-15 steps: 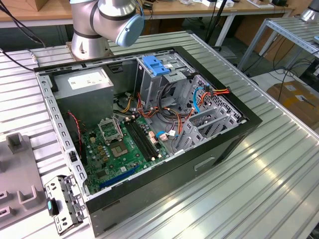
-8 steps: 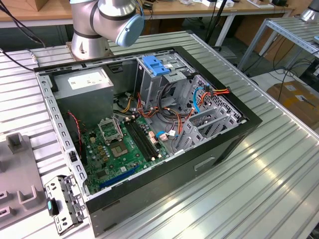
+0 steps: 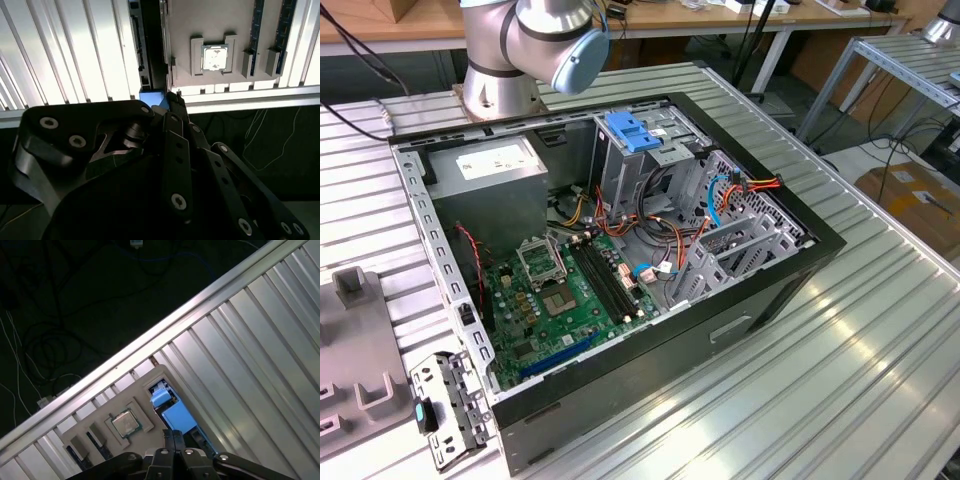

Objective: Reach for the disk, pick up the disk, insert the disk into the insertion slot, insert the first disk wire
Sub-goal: 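Pick up the disk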

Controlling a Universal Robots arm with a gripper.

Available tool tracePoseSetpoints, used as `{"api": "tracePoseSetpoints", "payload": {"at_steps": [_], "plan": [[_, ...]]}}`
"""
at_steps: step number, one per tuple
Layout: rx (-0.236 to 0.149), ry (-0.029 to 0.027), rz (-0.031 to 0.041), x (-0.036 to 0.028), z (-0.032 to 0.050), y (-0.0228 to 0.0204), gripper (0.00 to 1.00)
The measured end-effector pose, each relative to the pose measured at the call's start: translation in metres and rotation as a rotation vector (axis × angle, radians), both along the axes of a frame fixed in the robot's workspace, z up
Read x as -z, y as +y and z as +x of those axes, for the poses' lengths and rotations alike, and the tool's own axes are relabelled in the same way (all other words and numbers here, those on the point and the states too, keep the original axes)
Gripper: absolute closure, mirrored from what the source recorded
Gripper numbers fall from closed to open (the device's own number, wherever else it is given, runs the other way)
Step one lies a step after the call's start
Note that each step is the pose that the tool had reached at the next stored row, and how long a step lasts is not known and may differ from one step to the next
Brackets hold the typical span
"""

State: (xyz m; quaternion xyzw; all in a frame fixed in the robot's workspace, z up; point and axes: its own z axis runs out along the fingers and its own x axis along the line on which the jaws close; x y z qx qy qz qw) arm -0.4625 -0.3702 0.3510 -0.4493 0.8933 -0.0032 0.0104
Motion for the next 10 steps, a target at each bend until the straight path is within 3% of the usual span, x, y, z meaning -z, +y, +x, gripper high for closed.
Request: {"api": "tracePoseSetpoints", "payload": {"at_steps": [2, 3, 7, 8, 10], "plan": [[-0.003, -0.0143, 0.0000, 0.0000, 0.0000, 0.0002, 0.89], [-0.004, -0.0252, 0.0001, 0.0000, 0.0001, 0.0003, 0.89], [-0.014, -0.0541, 0.0001, -0.0001, 0.0001, 0.0008, 0.89], [-0.019, -0.0594, 0.0002, -0.0001, 0.0001, 0.0008, 0.89], [-0.048, -0.0632, 0.0010, -0.0001, 0.0001, 0.0009, 0.89]]}}
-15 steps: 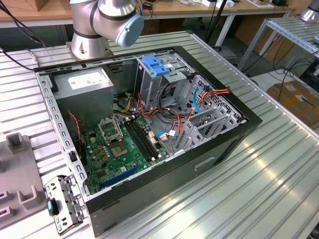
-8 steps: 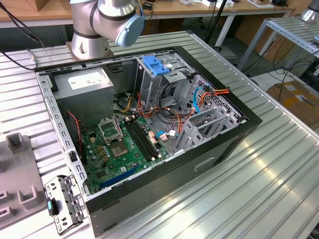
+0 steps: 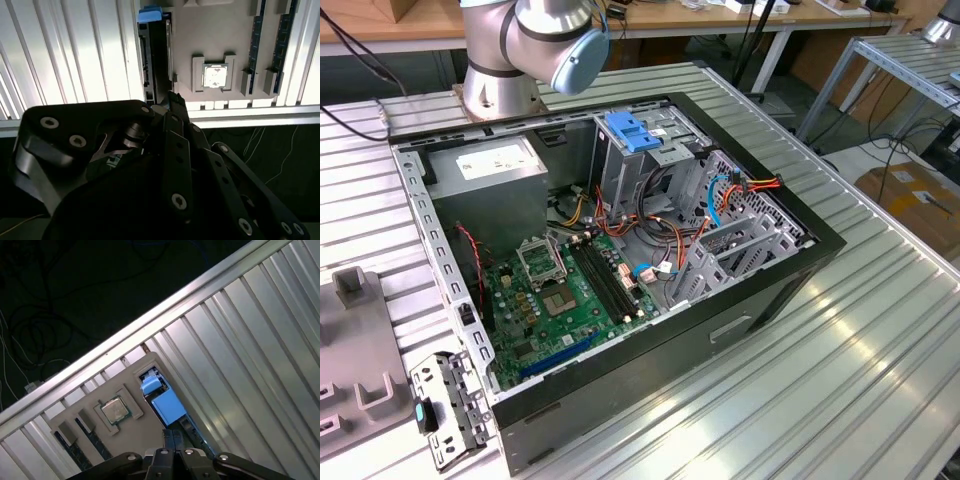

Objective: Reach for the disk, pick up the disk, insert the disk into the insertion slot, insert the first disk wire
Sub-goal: 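Pick up the disk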

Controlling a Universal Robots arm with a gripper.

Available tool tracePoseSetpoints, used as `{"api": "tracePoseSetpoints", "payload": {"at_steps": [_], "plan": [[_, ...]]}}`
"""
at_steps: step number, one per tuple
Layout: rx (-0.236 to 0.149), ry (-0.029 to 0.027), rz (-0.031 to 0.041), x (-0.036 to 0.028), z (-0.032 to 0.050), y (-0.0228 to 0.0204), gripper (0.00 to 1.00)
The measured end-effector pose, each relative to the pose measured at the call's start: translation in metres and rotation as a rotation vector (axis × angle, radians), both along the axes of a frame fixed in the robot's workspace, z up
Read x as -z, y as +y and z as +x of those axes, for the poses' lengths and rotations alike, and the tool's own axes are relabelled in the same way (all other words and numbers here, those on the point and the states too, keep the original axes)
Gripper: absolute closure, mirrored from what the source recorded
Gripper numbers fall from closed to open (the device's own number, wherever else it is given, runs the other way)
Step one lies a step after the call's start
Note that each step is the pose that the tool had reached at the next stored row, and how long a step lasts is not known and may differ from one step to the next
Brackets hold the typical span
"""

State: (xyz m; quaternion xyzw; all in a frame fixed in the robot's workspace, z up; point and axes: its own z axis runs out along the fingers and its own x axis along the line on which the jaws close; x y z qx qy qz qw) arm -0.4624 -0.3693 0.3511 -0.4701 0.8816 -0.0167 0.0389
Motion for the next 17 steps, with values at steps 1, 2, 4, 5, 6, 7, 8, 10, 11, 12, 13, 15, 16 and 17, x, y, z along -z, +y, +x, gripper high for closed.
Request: {"api": "tracePoseSetpoints", "payload": {"at_steps": [1, 2, 4, 5, 6, 7, 8, 10, 11, 12, 13, 15, 16, 17], "plan": [[-0.027, -0.0006, 0.0001, 0.0001, 0.0000, 0.0000, 0.89], [-0.044, -0.0007, 0.0000, 0.0000, 0.0000, 0.0000, 0.89], [-0.080, -0.0012, 0.0000, 0.0000, 0.0000, 0.0000, 0.89], [-0.101, -0.0014, 0.0001, 0.0001, 0.0000, 0.0000, 0.89], [-0.130, -0.0014, 0.0000, 0.0001, 0.0000, -0.0001, 0.89], [-0.151, -0.0016, 0.0001, 0.0001, 0.0000, 0.0000, 0.89], [-0.169, -0.0016, 0.0001, 0.0002, 0.0000, -0.0001, 0.89], [-0.227, -0.0017, 0.0001, 0.0003, 0.0000, 0.0000, 0.89], [-0.245, -0.0017, 0.0001, 0.0004, 0.0000, -0.0001, 0.89], [-0.290, -0.0018, 0.0001, 0.0006, 0.0000, 0.0000, 0.89], [-0.308, -0.0019, 0.0002, 0.0008, 0.0000, -0.0001, 0.89], [-0.346, -0.0025, 0.0002, 0.0016, 0.0000, 0.0000, 0.89], [-0.357, -0.0027, 0.0004, 0.0022, -0.0003, -0.0001, 0.89], [-0.360, -0.0027, 0.0015, 0.0024, -0.0012, -0.0001, 0.89]]}}
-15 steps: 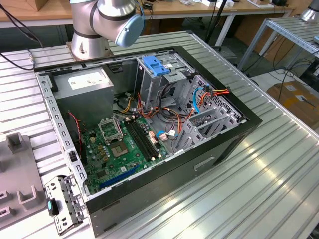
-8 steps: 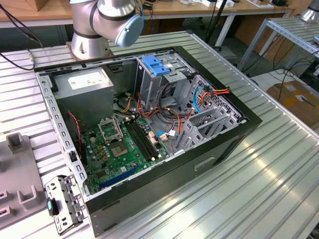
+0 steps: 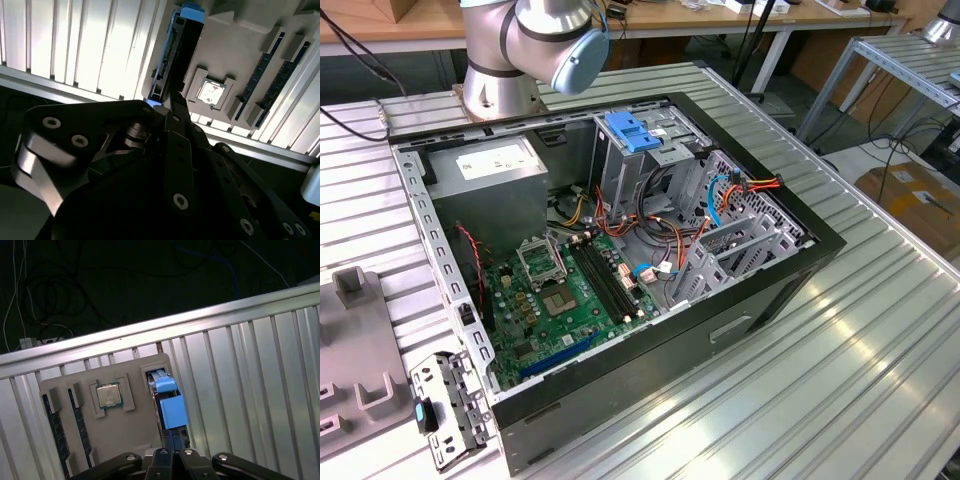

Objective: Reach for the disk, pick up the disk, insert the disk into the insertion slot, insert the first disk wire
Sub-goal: 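Pick up the disk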

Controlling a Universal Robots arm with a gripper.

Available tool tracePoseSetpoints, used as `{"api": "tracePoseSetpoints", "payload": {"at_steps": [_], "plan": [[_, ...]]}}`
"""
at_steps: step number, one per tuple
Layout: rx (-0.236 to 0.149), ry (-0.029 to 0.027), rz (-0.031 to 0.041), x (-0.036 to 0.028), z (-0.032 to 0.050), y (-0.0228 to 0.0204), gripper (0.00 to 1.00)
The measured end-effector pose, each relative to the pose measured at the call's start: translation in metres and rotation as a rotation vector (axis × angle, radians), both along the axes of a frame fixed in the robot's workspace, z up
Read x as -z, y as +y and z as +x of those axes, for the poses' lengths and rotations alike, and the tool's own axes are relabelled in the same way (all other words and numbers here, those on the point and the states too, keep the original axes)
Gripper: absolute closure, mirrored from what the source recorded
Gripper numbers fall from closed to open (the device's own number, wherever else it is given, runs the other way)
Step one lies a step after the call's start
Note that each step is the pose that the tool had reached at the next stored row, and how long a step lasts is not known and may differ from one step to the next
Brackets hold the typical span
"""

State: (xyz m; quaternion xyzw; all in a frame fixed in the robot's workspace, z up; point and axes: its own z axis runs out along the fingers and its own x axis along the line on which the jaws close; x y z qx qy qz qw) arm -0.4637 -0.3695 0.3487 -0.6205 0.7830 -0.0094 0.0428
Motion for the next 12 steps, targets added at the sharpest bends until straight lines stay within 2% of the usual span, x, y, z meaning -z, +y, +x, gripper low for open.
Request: {"api": "tracePoseSetpoints", "payload": {"at_steps": [2, 9, 10, 12], "plan": [[-0.006, -0.0001, 0.0023, 0.0005, -0.0021, 0.0000, 0.89], [-0.009, 0.0011, 0.0026, 0.0005, -0.0022, 0.0001, 0.89], [-0.009, 0.0054, 0.0025, 0.0005, -0.0022, 0.0001, 0.89], [-0.009, 0.0198, 0.0025, 0.0005, -0.0021, 0.0000, 0.89]]}}
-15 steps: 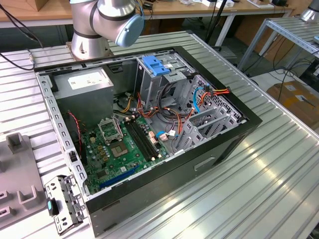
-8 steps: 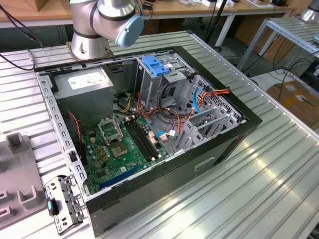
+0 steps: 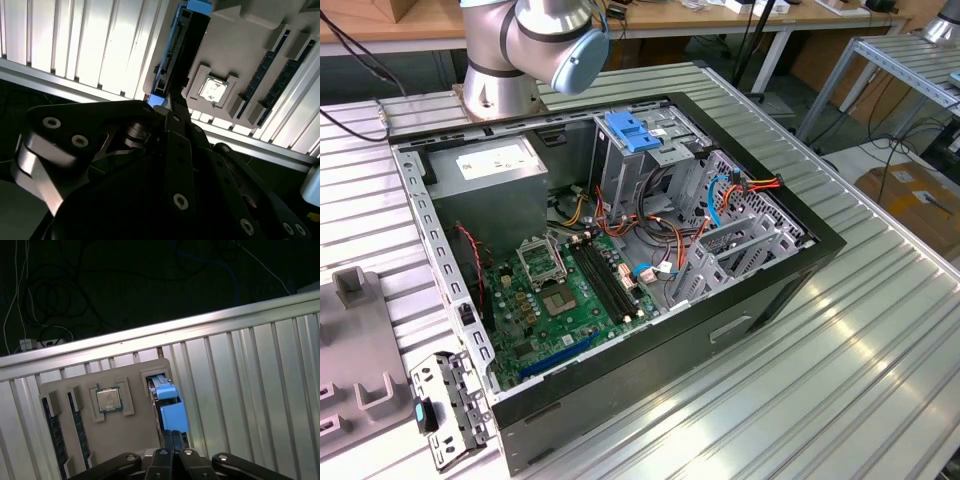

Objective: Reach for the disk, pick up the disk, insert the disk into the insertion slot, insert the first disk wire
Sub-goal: 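Pick up the disk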

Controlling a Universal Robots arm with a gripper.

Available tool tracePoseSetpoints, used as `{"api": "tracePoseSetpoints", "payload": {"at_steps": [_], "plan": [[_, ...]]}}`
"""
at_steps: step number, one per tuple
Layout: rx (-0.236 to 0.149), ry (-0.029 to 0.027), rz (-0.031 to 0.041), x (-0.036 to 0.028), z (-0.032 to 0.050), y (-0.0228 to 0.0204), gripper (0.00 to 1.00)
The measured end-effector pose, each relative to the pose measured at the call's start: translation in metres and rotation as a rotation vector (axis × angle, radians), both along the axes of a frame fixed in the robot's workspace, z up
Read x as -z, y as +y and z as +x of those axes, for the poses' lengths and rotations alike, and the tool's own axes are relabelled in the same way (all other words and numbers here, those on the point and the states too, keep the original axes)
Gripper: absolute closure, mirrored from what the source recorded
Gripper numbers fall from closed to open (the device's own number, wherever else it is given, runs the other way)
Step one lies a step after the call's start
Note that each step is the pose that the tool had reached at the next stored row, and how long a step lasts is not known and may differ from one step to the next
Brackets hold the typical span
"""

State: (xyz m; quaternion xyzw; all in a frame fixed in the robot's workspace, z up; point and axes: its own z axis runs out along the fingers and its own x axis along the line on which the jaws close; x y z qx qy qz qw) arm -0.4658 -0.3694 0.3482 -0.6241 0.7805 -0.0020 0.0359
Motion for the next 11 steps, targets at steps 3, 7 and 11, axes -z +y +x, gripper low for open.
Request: {"api": "tracePoseSetpoints", "payload": {"at_steps": [3, 7, 11], "plan": [[0.000, 0.0251, 0.0000, 0.0001, -0.0001, 0.0001, 0.89], [0.000, 0.0264, 0.0000, 0.0000, 0.0000, 0.0000, 0.89], [-0.001, 0.0270, 0.0000, 0.0000, 0.0000, 0.0000, 0.89]]}}
